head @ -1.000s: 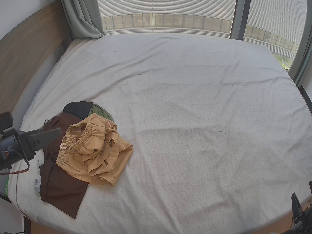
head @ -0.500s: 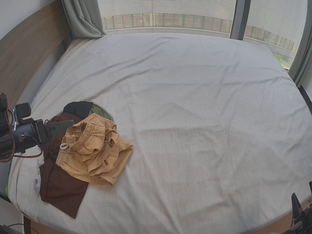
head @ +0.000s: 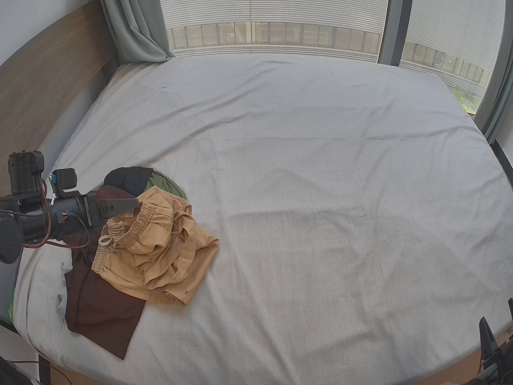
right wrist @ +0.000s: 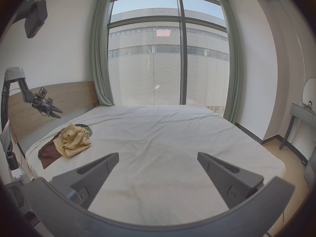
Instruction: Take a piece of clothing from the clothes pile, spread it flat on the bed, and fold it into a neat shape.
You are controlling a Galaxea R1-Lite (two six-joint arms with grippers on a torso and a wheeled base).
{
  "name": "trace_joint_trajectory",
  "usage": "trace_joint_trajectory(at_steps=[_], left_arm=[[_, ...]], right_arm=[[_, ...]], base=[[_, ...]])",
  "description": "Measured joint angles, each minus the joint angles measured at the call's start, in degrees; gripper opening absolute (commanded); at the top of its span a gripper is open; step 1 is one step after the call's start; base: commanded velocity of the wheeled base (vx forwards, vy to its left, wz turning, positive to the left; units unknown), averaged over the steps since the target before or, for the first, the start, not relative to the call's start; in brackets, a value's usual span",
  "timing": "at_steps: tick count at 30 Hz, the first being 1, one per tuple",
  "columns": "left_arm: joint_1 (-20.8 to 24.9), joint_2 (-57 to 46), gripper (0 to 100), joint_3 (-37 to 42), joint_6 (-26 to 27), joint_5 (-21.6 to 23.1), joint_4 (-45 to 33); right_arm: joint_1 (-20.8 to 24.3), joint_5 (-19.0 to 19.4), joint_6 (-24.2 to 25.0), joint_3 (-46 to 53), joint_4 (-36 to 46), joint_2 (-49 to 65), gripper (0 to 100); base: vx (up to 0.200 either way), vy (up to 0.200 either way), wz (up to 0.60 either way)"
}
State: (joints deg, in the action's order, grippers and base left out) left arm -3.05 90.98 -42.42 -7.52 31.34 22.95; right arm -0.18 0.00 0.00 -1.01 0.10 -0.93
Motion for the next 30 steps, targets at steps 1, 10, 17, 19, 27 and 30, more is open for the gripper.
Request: trace_joint_trajectory(at_steps=[1,10,17,19,27,30], left_arm=[[0.0,0.9,100,-0.6,0.1,0.0,0.0],[0.3,6.7,100,-3.9,0.5,0.8,0.1],[0.7,11.6,100,-6.7,1.8,1.6,1.4],[1.1,12.9,100,-7.8,1.9,1.9,1.5],[2.7,17.2,100,-10.0,2.1,2.0,1.7],[3.3,18.2,100,-10.3,2.2,2.0,2.6]], right_arm=[[0.0,0.0,0.0,0.0,0.0,0.0,100],[0.1,0.0,0.0,0.0,0.0,0.0,100],[0.1,0.0,0.0,0.0,0.0,0.0,100],[0.1,0.0,0.0,0.0,0.0,0.0,100],[0.1,0.0,0.1,0.0,0.0,0.0,100],[0.1,0.0,0.1,0.0,0.0,0.0,100]], base=[[0.000,0.000,0.00],[0.000,0.000,0.00],[0.000,0.000,0.00],[0.000,0.000,0.00],[0.000,0.000,0.00],[0.000,0.000,0.00]])
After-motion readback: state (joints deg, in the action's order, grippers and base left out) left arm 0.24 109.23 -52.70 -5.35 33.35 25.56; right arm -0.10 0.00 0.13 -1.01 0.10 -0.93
